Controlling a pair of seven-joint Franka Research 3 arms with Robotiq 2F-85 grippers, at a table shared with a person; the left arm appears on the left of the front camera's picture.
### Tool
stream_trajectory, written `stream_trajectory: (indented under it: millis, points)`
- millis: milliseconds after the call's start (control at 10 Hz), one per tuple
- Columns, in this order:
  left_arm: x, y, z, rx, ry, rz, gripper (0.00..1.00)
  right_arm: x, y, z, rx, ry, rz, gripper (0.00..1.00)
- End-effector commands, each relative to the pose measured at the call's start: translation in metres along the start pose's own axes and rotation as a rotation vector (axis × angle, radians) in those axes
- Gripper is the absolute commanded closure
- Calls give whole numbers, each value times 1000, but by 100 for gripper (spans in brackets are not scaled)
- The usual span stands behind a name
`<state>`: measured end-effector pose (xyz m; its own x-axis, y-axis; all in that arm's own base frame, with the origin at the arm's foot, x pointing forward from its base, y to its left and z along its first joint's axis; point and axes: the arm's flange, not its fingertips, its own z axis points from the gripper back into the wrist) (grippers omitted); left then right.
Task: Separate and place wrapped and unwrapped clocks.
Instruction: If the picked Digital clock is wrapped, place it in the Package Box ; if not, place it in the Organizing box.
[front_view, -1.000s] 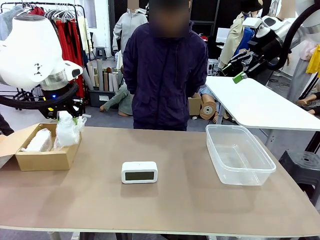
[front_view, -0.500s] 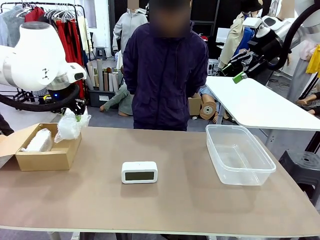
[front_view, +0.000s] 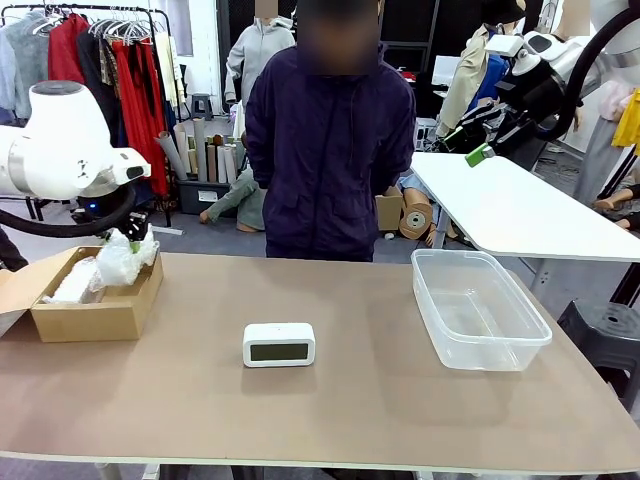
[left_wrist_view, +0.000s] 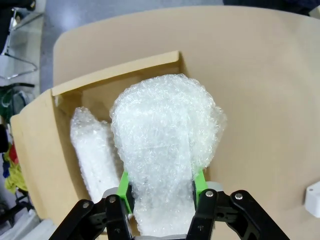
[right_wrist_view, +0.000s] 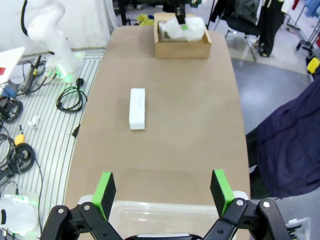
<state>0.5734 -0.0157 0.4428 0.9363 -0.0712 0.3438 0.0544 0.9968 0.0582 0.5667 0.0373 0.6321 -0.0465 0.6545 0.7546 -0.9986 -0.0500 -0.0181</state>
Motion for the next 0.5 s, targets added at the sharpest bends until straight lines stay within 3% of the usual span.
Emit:
stream_trajectory:
  millis: [0, 400]
  points:
    - [-2, 3, 1, 1, -24, 9, 100, 4, -1, -1, -11, 22, -20, 0]
    - [-13, 2, -32, -9, 31, 18, 100, 4, -1, -1, -11, 22, -20, 0]
